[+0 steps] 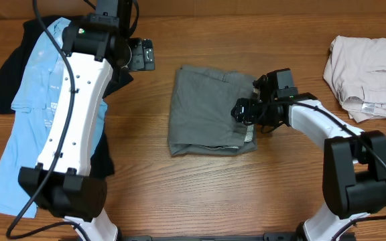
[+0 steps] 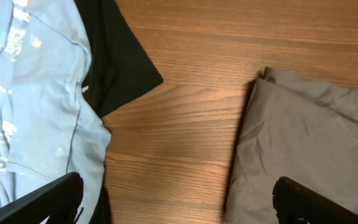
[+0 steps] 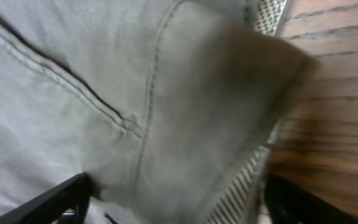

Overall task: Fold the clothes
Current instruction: 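Grasp the folded grey shorts' right edge with the right gripper, then carry the folded shorts right and place them on the beige stack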

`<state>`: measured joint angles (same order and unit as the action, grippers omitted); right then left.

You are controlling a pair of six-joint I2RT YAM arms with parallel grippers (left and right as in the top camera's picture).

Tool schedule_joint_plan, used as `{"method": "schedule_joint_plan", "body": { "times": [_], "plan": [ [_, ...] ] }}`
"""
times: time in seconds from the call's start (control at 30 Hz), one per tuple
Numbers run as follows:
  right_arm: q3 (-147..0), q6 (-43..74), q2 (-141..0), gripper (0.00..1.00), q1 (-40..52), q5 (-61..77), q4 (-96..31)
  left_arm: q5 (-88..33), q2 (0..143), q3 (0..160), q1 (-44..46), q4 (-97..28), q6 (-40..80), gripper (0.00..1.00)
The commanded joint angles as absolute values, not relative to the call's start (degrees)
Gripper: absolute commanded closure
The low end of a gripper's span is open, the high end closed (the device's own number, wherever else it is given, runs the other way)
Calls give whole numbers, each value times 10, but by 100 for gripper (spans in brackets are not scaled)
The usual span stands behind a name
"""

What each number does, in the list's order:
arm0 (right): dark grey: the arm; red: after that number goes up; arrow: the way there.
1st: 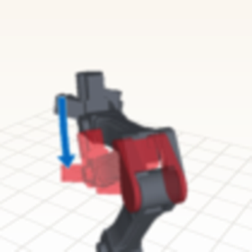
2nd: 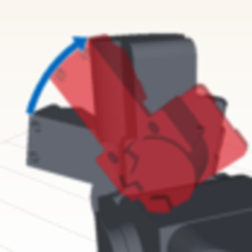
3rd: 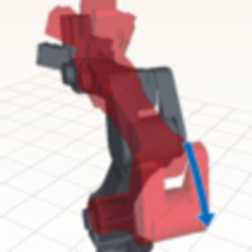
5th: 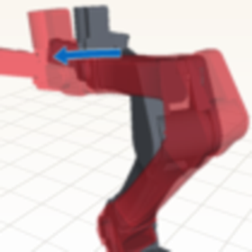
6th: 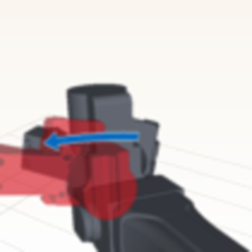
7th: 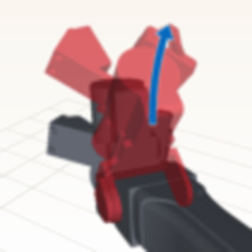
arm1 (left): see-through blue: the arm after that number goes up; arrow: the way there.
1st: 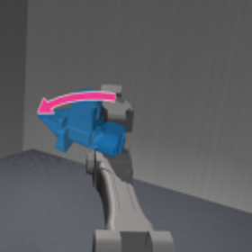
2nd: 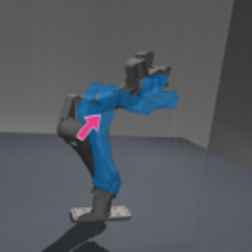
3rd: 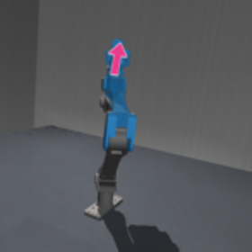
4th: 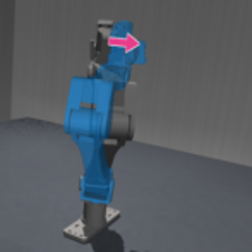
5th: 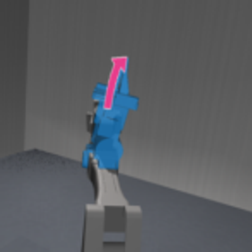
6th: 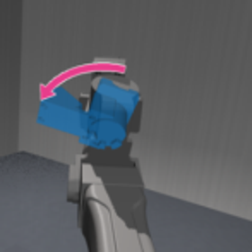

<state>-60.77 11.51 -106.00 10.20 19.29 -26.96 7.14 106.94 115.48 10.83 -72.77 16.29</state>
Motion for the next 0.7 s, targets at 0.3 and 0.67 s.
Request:
{"method": "schedule_joint_plan", "body": {
  "times": [0.3, 0.67],
  "plan": [
    [-600, 235, -1140, 75, 171, 121, -278, 75, 1122, 1154, 105, -727, 154, 0],
    [-649, 253, -1119, 96, 122, 180, -324, 75, 1130, 1154, 105, -723, 154, 0]
  ]
}}
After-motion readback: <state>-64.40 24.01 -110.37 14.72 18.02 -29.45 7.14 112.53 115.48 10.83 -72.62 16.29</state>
